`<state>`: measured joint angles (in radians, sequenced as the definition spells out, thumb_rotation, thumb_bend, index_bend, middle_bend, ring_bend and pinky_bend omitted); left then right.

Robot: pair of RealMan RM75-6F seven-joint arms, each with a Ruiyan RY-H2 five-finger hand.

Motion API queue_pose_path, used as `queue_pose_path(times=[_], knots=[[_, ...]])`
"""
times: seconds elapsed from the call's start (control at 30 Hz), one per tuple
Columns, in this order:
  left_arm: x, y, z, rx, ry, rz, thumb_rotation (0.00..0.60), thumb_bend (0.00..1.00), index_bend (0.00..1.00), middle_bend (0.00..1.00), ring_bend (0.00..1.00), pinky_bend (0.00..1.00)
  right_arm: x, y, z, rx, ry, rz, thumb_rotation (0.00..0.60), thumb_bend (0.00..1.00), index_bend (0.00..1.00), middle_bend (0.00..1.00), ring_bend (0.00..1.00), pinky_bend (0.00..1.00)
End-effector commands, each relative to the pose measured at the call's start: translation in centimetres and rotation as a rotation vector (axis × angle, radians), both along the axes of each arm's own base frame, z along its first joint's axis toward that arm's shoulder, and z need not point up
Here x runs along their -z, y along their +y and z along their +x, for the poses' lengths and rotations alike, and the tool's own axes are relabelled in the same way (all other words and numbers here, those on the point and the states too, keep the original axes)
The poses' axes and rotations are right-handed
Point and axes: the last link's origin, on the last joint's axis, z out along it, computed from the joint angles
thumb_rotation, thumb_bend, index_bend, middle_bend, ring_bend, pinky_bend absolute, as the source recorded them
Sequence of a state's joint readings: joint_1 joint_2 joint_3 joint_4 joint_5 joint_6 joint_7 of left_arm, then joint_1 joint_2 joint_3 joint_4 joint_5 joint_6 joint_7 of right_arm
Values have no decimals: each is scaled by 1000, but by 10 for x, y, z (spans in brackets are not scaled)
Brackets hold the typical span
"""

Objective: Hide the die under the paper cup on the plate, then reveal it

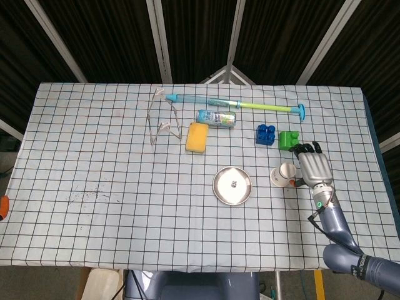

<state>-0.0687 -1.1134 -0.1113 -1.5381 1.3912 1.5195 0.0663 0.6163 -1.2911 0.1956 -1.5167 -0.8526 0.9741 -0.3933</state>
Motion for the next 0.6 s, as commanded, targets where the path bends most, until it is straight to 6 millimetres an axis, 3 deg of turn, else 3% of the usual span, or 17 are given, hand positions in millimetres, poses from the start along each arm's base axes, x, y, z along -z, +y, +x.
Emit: queue_pose_path(times=[0.03,0.27,0.6], knots=[[0,0,0,0,1,-1,600,697,236,0,0,119,2,2,-4,5,0,12,600,14,251,220,137,0],[2,1,0,-2,8,-6,600,697,238,0,0,118,8,-1,-10,4,-4,10,600,76,276,340,203,0],[5,3,1,-5,17,-11,600,697,242,0,0,118,13,-2,-17,7,-9,13,600,201,361,405,225,0]])
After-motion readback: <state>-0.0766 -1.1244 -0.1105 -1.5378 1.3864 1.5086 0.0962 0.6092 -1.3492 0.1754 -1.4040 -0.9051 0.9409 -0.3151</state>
